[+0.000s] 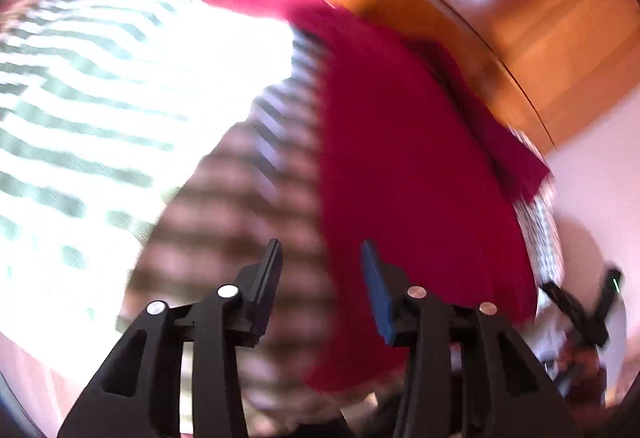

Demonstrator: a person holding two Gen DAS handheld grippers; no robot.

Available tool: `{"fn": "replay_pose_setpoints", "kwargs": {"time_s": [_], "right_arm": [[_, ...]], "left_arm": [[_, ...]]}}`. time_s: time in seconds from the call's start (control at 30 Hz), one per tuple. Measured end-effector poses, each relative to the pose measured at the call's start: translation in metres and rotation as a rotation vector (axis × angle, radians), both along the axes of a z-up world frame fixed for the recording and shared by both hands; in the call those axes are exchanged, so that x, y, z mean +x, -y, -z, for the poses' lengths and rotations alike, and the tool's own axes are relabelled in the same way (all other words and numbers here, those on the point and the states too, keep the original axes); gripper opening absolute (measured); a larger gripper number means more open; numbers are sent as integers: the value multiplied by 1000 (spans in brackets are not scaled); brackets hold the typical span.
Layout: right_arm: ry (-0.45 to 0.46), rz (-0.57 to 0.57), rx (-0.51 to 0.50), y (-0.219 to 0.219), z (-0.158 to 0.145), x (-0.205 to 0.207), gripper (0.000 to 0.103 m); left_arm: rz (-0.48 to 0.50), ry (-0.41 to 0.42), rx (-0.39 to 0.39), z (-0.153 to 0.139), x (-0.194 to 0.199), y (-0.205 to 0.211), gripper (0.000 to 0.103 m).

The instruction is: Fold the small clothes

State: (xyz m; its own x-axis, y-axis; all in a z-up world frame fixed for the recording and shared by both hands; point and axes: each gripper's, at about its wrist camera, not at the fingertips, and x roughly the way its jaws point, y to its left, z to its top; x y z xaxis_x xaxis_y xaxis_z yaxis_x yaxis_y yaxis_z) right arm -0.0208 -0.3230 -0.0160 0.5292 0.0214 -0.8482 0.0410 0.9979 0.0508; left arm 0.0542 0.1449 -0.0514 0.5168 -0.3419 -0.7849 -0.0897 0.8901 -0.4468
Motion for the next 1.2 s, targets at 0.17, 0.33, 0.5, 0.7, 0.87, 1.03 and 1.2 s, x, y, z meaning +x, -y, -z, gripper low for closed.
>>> {"fn": "replay_pose_setpoints", "kwargs": {"time_s": [0.17,0.33,0.5,0.7,0.87,1.03,1.2], "right_arm": [[95,-4,-17,-22,-19,29,57],[88,-109,62,-82,-4,66,57],[13,-194,85,-132,22,92,57],[-47,-188,105,-142,39,109,57],[-59,-168,122,-138,43,112,57],[-64,-162,110,-142,46,116,57],[-59,-162,116,-142,48,119,57]], "left_arm": [[-244,27,53,-14,47,-71,42],[-392,35,111,-25,89,-130,42],[-397,89,405,-39,135,-139,54],[-297,150,678,-47,196,-128,81],[-241,124,655,-41,234,-142,67],[-286,148,504,-50,231,-156,8],[-666,203,40,-47,154,-238,7]]}}
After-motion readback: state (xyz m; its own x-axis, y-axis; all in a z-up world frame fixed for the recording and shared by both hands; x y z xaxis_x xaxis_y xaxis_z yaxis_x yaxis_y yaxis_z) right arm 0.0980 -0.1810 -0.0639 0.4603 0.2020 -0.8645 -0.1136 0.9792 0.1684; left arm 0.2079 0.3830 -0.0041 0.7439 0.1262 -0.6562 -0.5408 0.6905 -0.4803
